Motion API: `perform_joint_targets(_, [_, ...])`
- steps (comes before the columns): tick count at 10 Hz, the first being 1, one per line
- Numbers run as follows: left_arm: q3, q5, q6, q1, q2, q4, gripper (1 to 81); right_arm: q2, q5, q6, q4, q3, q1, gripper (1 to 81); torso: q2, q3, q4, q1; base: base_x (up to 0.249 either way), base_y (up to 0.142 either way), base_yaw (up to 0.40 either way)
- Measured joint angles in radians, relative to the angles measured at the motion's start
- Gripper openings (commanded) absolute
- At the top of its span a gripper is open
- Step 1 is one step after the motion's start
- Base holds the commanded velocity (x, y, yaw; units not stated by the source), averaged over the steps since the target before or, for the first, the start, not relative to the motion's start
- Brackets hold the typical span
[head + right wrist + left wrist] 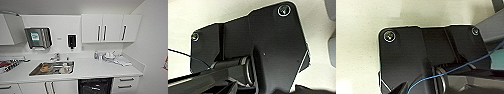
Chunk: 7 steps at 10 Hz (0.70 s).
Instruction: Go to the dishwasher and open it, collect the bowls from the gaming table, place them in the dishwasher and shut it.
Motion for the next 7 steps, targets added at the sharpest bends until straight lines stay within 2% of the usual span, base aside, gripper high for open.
perform_joint_targets(7, [-0.013, 0.0, 0.0, -0.002, 0.003, 0.0, 81.1, 0.002, 0.002, 0.0, 0.006, -0.002, 0.011, 81.1, 0.0, 0.0, 0.0, 0.0, 0.0, 0.0, 0.364])
